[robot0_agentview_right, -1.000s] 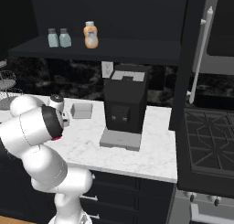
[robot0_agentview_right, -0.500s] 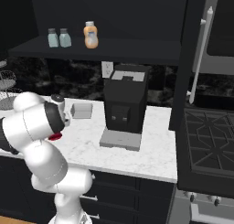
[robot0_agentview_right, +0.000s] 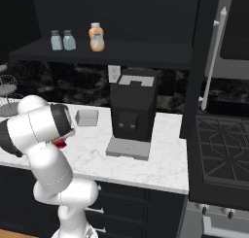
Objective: Put the shaker and condiment bottle from the counter next to their counterparts in the cabinet.
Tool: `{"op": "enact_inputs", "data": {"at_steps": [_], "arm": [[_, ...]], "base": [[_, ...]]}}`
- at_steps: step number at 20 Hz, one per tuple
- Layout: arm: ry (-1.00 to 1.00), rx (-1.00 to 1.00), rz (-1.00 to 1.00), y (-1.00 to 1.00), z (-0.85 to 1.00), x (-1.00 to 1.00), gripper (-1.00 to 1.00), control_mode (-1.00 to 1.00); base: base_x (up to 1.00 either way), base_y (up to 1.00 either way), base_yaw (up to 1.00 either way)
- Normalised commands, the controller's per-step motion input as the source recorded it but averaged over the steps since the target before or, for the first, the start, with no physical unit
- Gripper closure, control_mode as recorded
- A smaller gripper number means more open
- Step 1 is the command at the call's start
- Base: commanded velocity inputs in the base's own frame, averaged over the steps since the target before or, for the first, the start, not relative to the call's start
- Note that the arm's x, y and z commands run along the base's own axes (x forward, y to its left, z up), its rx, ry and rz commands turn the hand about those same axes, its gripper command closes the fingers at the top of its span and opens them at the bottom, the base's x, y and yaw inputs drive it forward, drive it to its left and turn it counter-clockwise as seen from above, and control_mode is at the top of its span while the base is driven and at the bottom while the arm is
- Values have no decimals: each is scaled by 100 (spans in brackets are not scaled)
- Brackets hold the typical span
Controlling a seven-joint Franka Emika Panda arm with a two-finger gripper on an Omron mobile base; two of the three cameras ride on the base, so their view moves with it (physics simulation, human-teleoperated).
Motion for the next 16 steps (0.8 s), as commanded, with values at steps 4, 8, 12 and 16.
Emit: {"op": "enact_inputs", "data": {"at_steps": [4,8,12,16], "arm": [[-7,-7,4,0,-21,0,-100,-100],[-7,-7,4,0,-19,0,-100,-100],[-2,-5,3,0,-22,0,100,-100],[0,-1,1,0,-9,0,100,-100]], "base": [[0,0,0],[0,0,0],[0,0,0],[0,0,0]]}}
